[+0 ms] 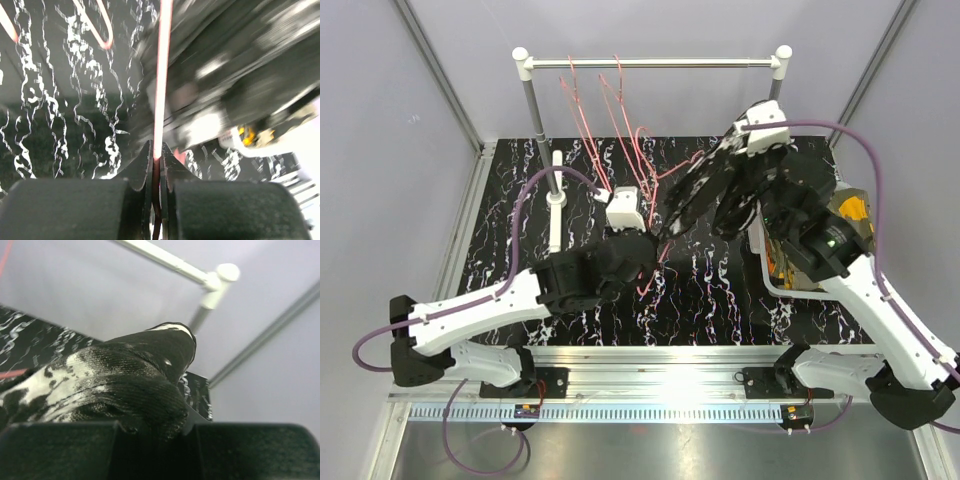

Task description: Remove the trousers from the hanger

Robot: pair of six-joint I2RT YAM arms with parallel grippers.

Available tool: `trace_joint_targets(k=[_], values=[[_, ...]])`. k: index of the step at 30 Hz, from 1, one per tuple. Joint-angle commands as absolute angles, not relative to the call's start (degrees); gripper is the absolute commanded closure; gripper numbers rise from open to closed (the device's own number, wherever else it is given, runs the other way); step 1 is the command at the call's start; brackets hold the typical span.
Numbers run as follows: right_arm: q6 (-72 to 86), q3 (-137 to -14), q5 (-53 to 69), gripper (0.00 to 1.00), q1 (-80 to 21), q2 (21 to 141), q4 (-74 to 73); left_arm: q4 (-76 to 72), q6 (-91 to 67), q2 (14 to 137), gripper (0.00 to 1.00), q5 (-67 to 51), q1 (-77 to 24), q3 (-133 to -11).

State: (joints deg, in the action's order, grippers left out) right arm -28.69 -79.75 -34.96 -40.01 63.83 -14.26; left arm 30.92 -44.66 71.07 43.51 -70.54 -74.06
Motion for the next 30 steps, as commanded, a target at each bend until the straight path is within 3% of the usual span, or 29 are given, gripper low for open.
trace_joint_targets(k=[1, 10, 16, 19, 24, 30], values=[[-28.30, -90.08, -41.92, 1.00, -37.36, 62.22, -9.13, 32.17, -46.23, 73.38, 1.00, 41.14, -69.35, -72.95], [-35.05, -96.68, -50.96, 1.00, -33.76, 63.10, -12.58, 30.59, -45.53, 79.19, 1.00, 34.81, -67.76, -74.44], [-50.94, -82.22, -64.48, 1.00, -25.86, 60.83, -3.82, 28.22, -43.77, 77.00, 1.00, 31.65, -67.94, -71.99], [-51.68, -78.15, -66.97, 1.00, -23.38, 59.07, -4.04, 28.04, -42.89, 76.29, 1.00, 31.03, -68.29, -71.54], [-50.01, -71.73, -63.91, 0.99, -17.94, 54.77, -8.08, 27.16, -40.70, 74.27, 1.00, 29.27, -69.17, -69.71], [-57.64, -60.49, -61.44, 0.97, -17.49, 45.38, -2.66, 23.30, -38.76, 70.50, 1.00, 25.32, -69.78, -64.00]])
